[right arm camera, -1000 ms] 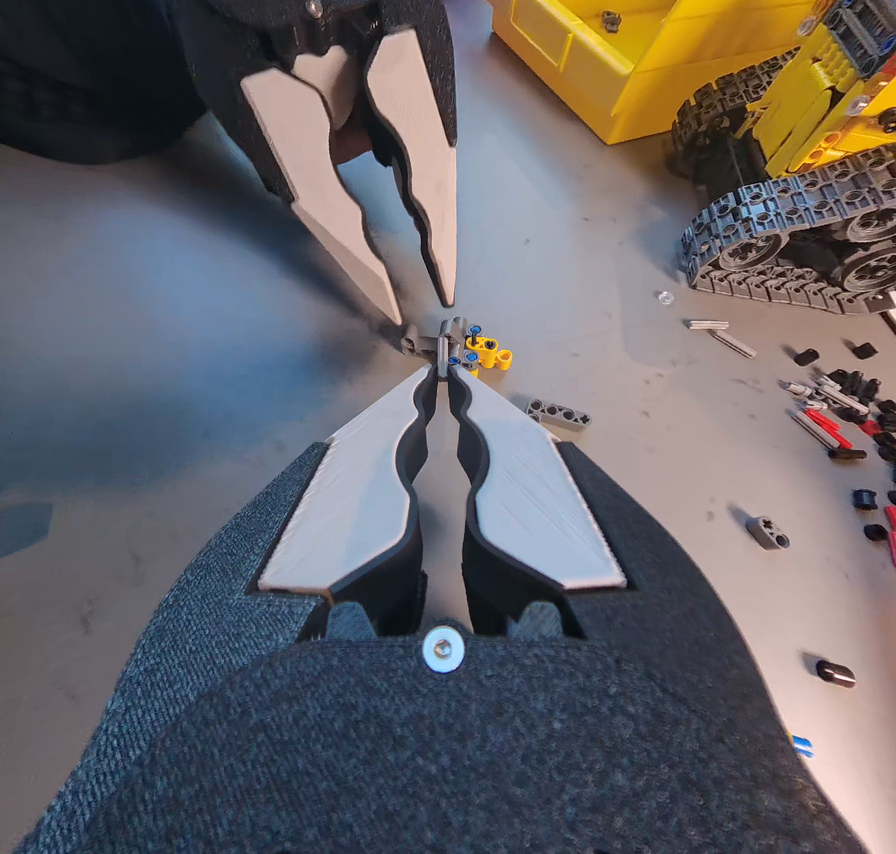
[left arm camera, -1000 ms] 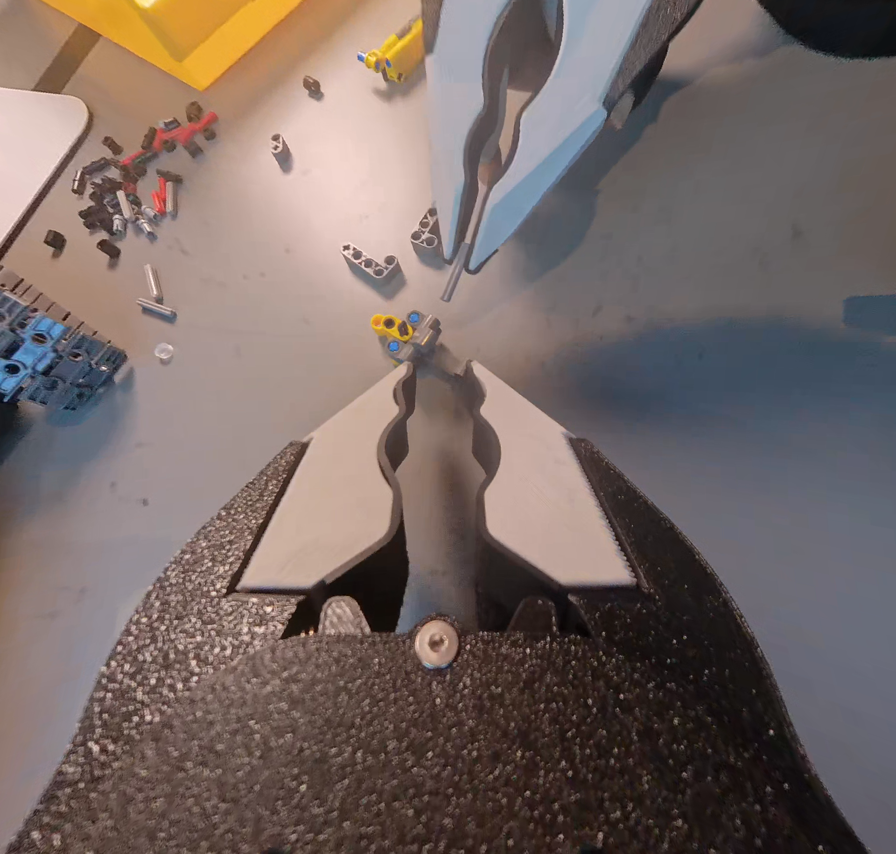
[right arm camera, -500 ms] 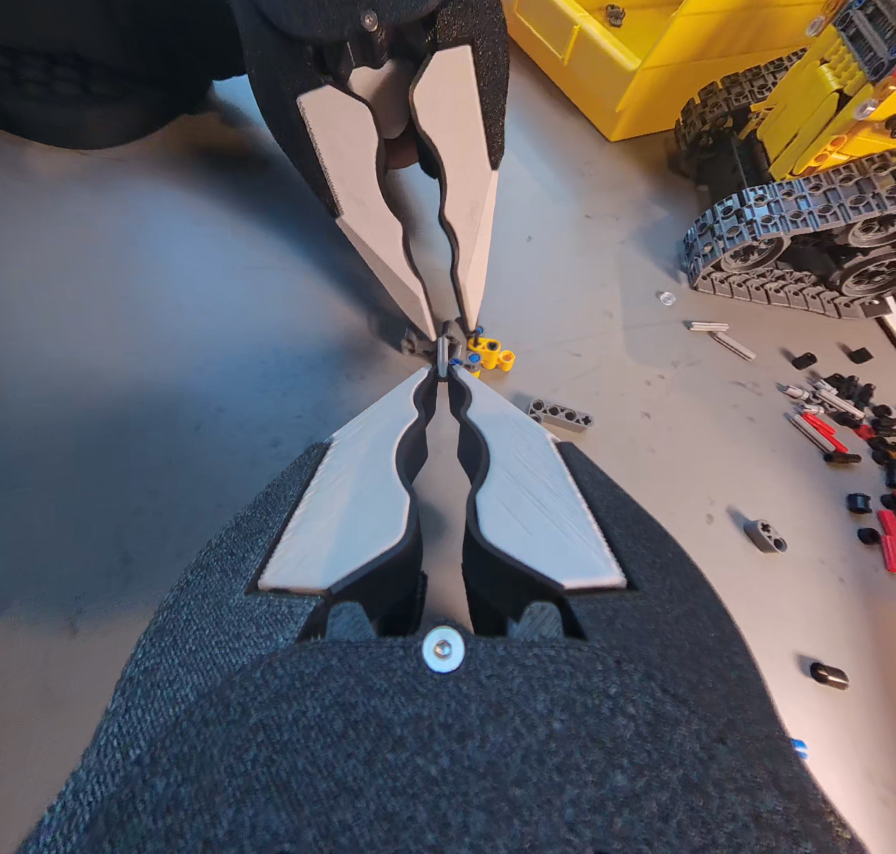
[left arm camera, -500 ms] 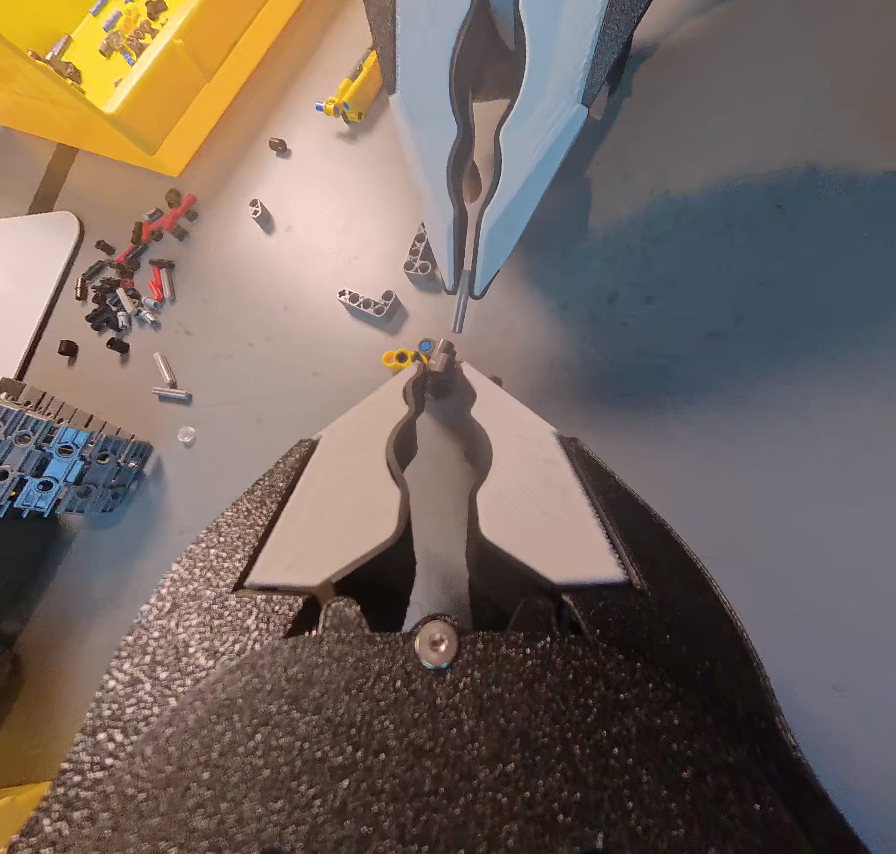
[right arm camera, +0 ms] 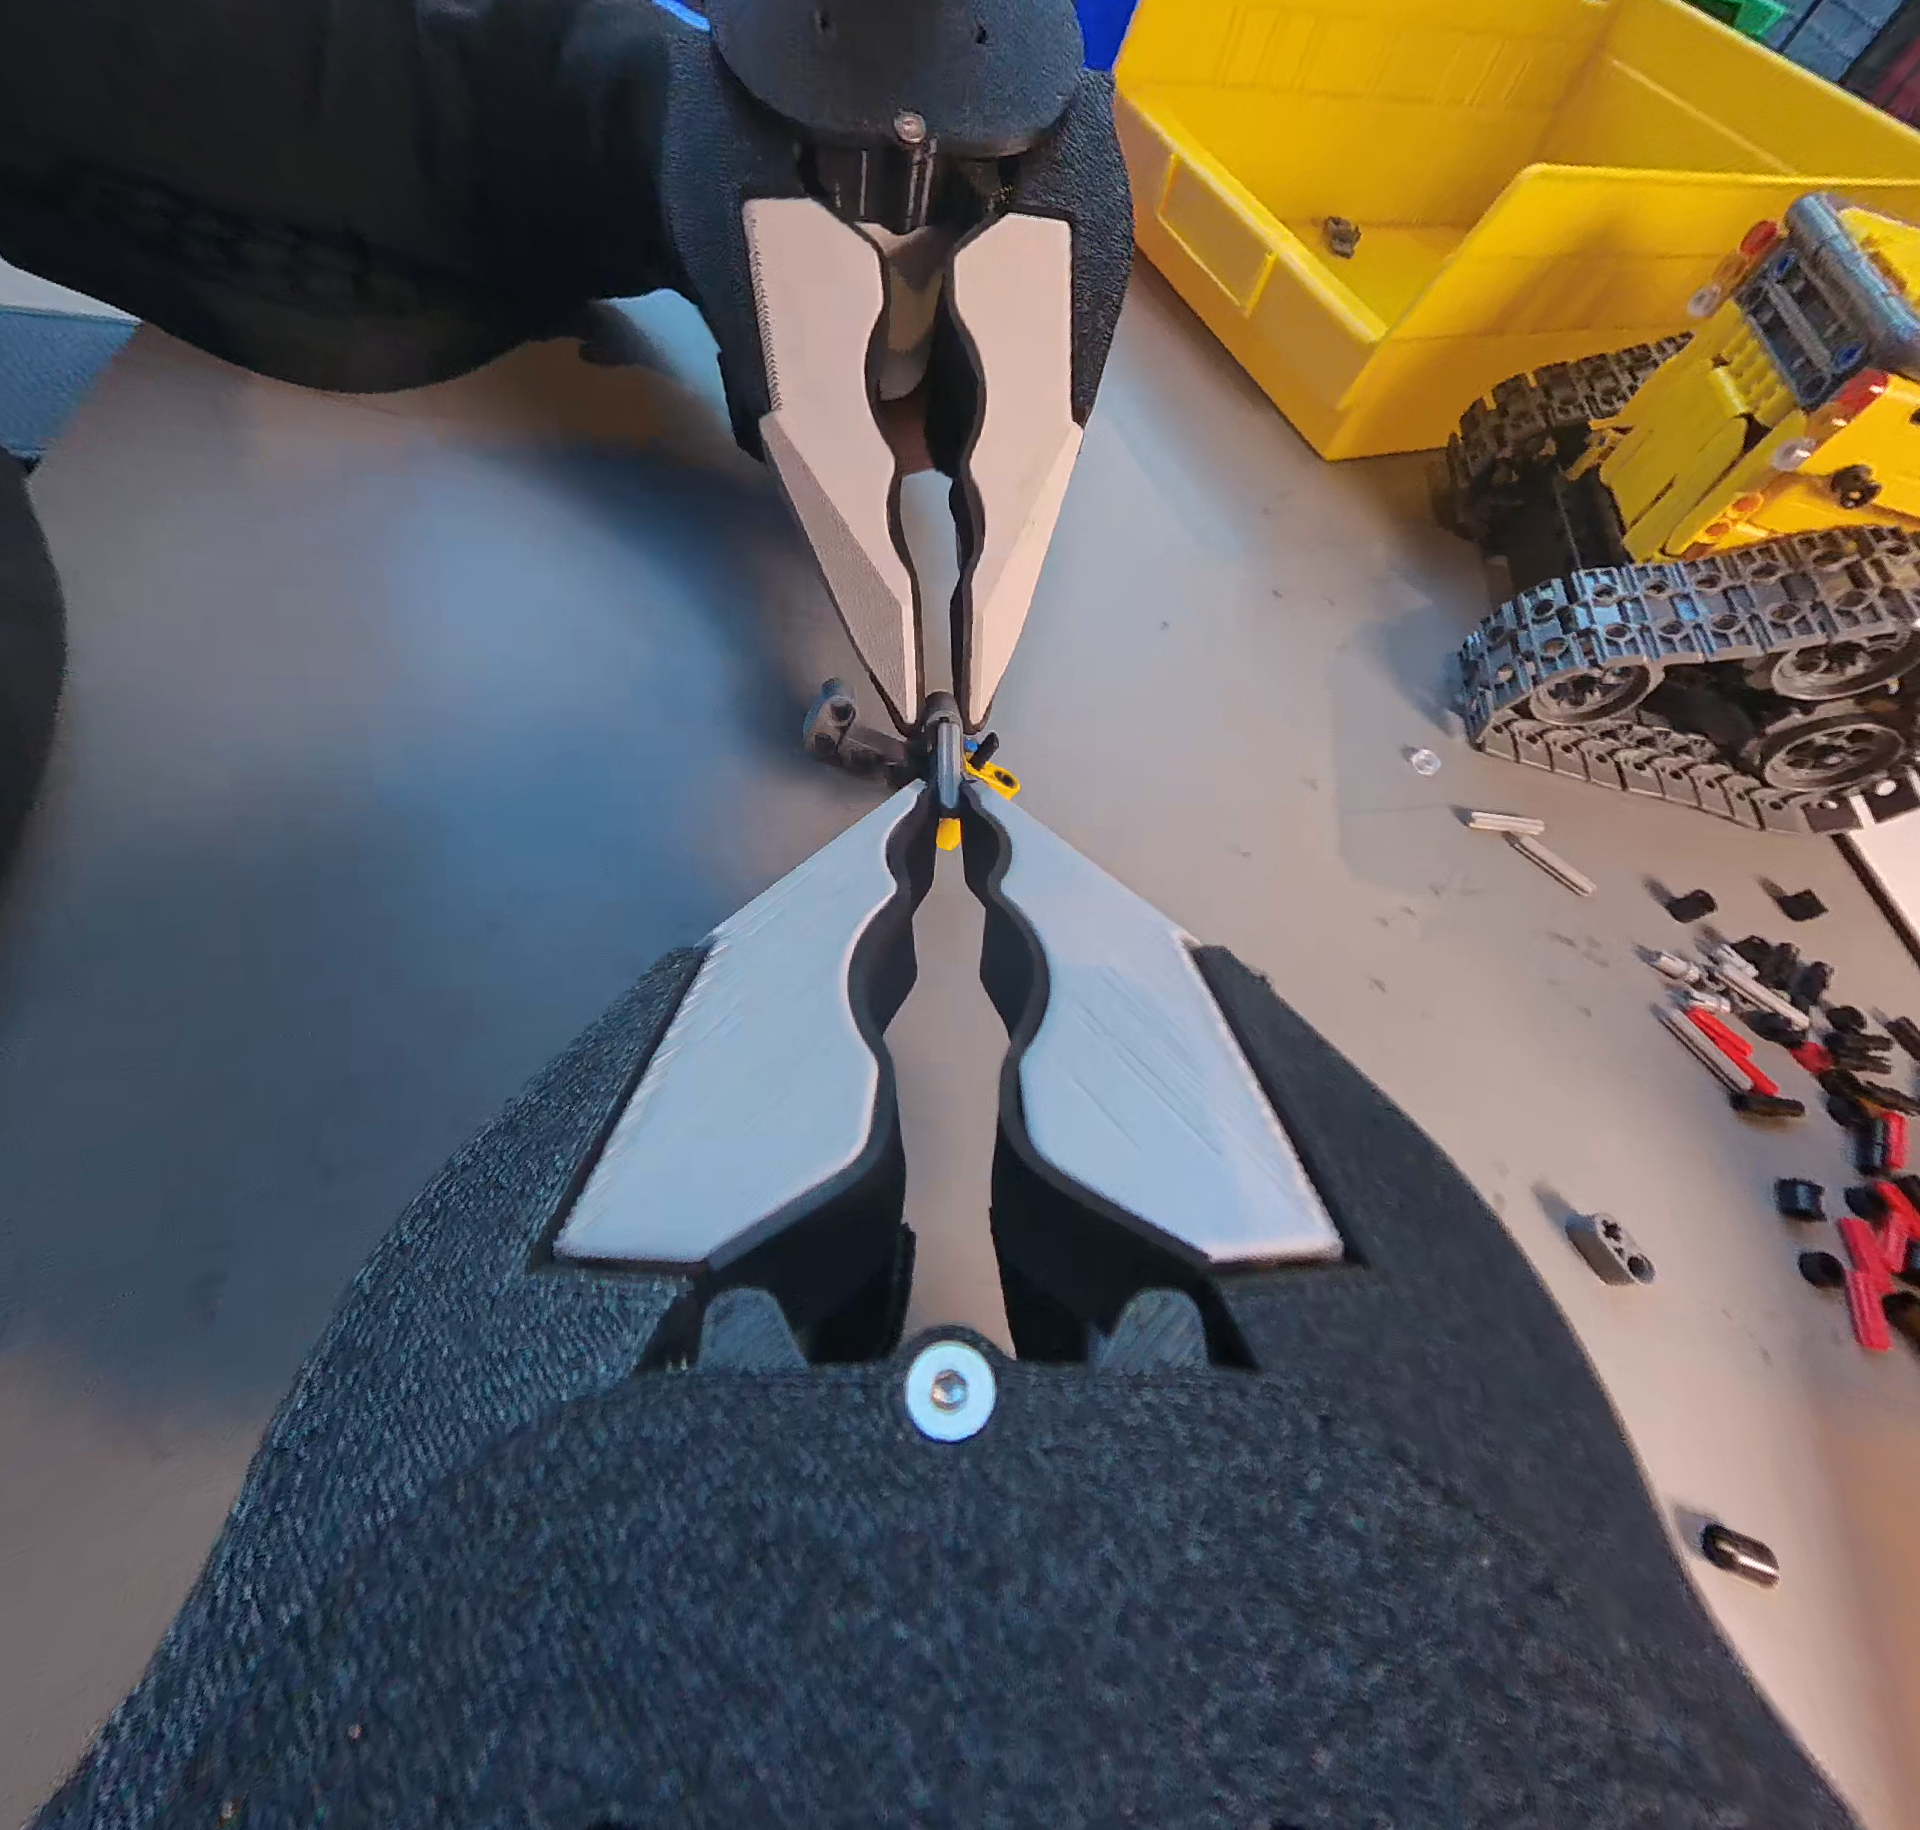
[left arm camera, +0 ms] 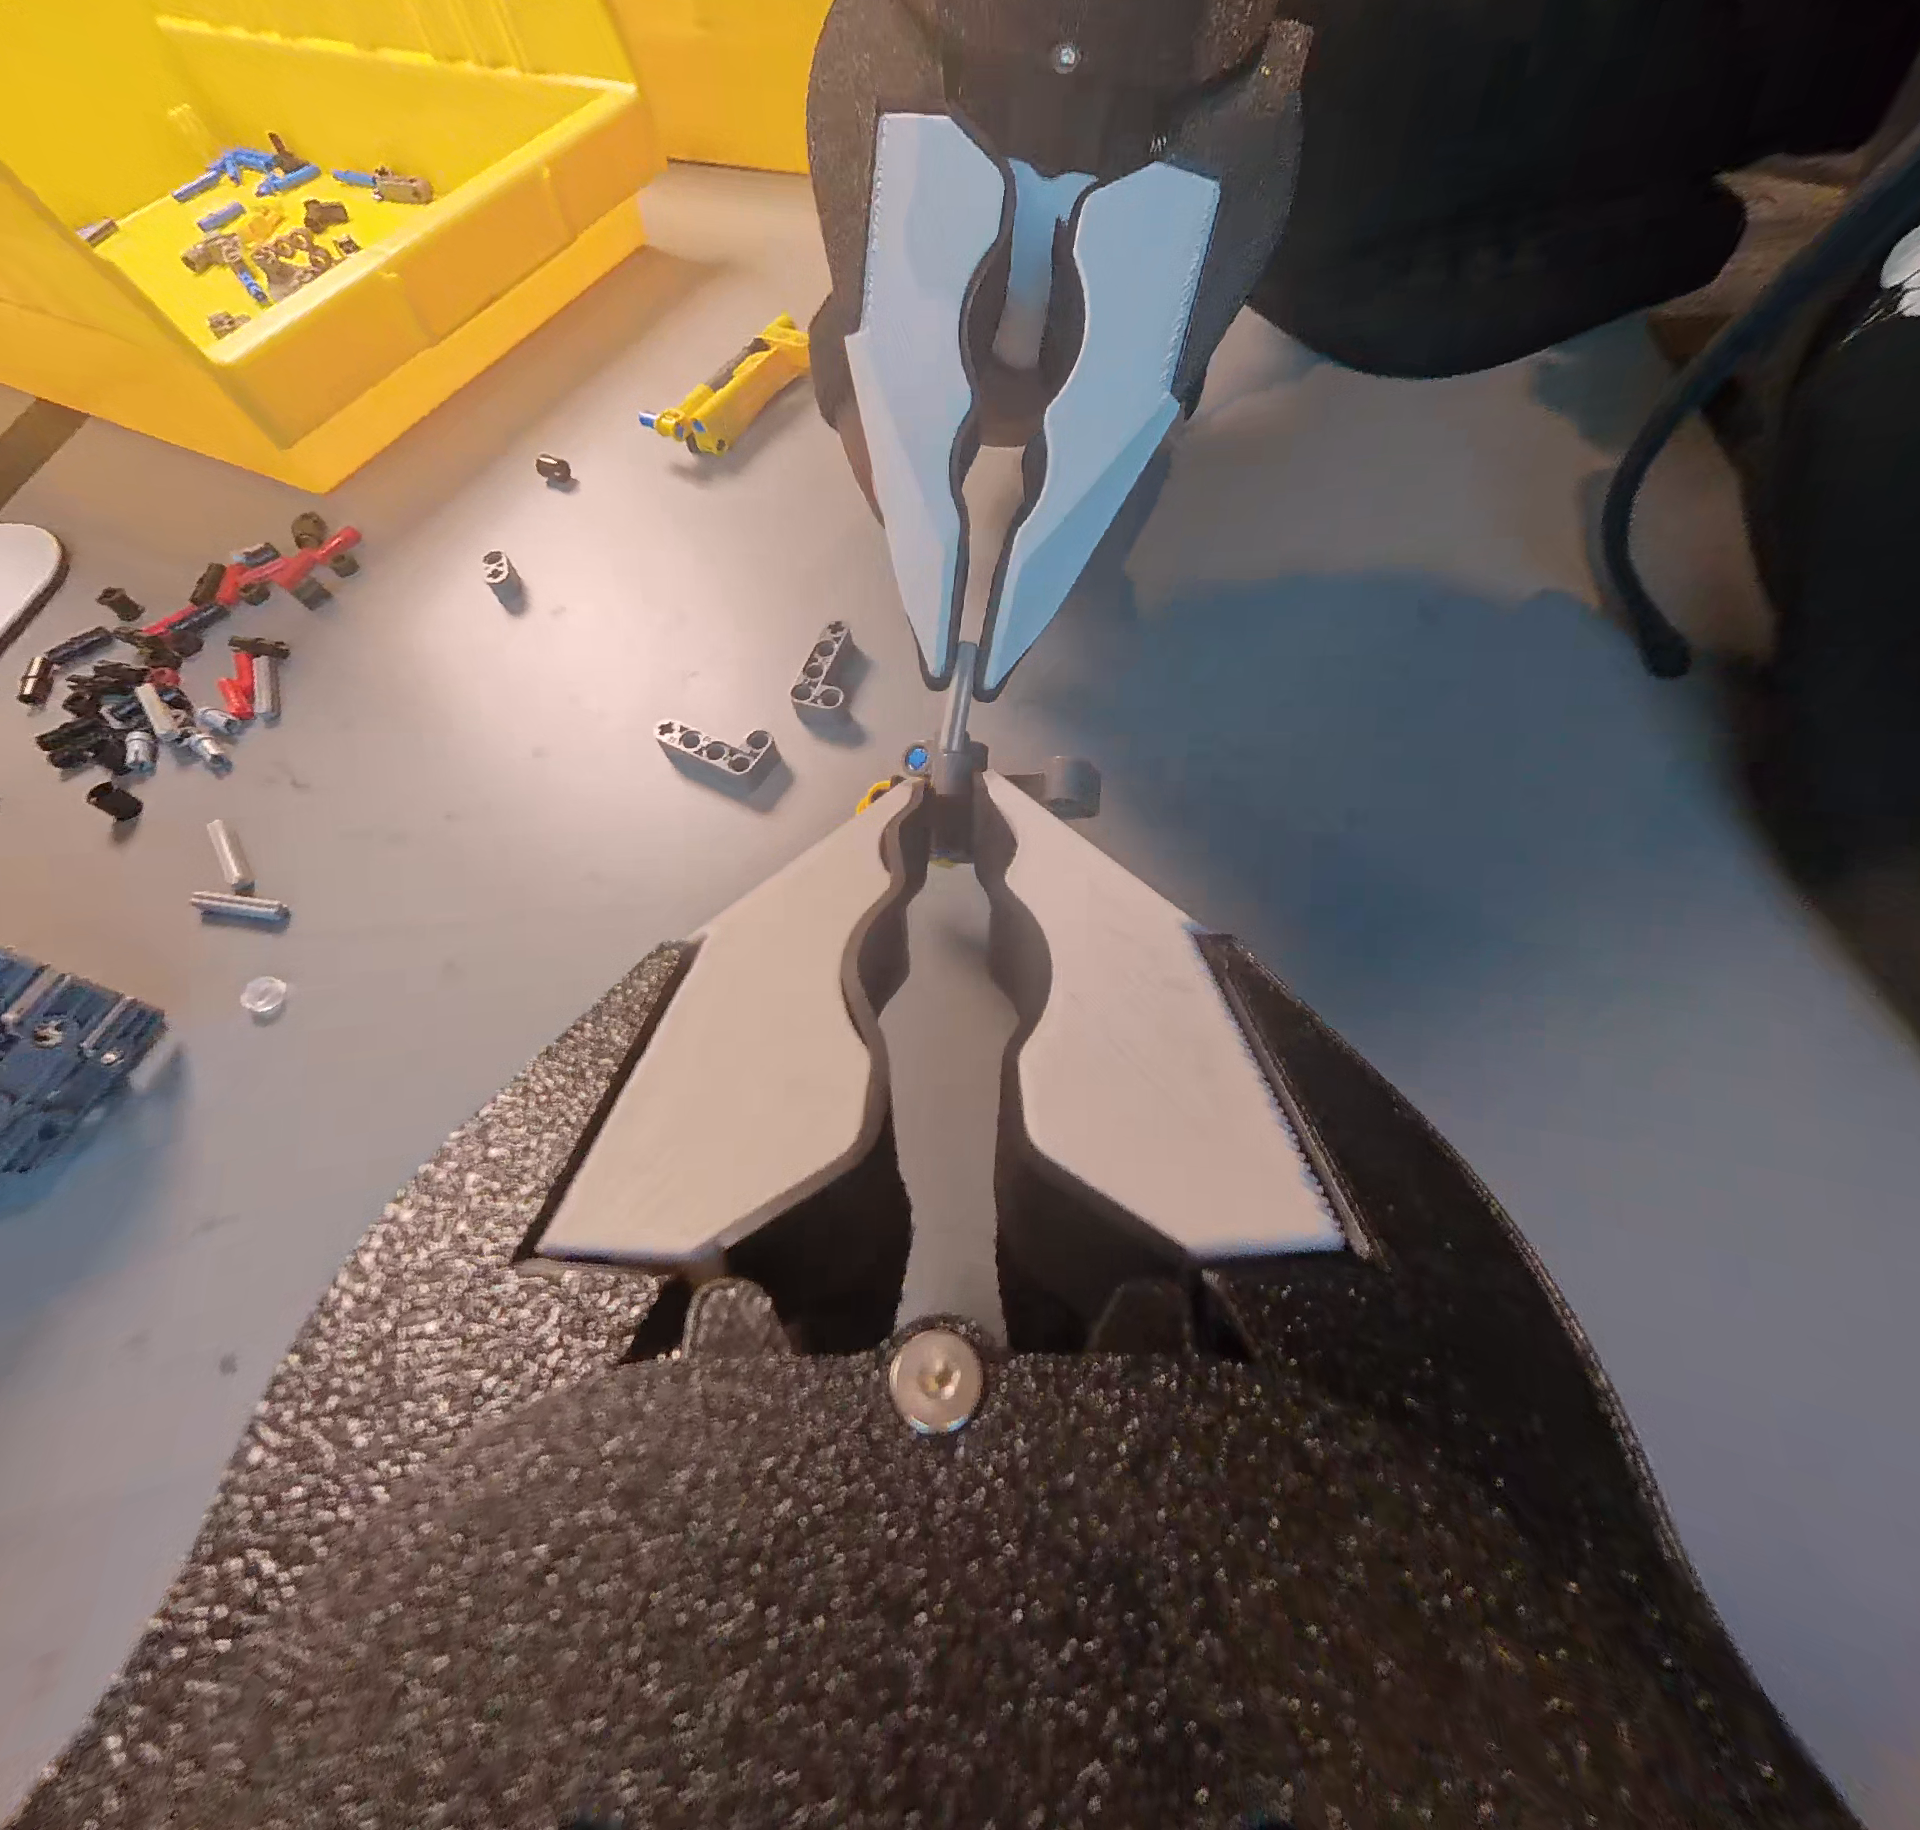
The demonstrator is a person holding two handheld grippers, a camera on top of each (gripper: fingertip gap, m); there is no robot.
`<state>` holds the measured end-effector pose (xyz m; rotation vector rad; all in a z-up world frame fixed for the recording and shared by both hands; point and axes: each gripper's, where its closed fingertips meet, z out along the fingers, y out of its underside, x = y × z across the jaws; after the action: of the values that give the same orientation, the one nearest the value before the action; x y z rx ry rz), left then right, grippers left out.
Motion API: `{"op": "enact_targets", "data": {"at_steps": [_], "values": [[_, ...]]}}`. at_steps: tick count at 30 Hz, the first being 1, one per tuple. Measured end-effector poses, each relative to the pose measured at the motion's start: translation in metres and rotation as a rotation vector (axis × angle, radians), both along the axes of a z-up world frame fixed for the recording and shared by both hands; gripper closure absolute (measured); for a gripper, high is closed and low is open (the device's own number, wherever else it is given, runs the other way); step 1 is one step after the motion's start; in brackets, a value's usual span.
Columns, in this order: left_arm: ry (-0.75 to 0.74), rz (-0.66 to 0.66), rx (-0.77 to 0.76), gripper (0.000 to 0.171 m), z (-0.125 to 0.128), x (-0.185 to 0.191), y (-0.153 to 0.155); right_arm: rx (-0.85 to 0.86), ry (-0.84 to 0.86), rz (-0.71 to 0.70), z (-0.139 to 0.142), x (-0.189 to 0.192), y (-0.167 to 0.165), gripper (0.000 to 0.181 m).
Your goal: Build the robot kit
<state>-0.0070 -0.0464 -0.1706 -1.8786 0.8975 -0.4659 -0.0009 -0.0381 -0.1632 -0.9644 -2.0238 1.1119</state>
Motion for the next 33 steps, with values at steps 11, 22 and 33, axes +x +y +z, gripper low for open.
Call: {"op": "enact_targets", "data": {"at_steps": [11,22,33], "values": [[-0.001,-0.04,-0.037,0.165,-0.004,0.007,-0.007,0.044,-0.006,0.052,-0.004,0.005,-0.007,0.177],[0.014,-0.045,-0.059,0.165,-0.008,0.008,-0.009,0.181,0.021,0.072,-0.01,0.006,-0.008,0.177],[-0.003,-0.053,-0.157,0.165,-0.015,0.01,-0.013,0.441,0.127,0.125,-0.016,0.007,-0.01,0.178]]}}
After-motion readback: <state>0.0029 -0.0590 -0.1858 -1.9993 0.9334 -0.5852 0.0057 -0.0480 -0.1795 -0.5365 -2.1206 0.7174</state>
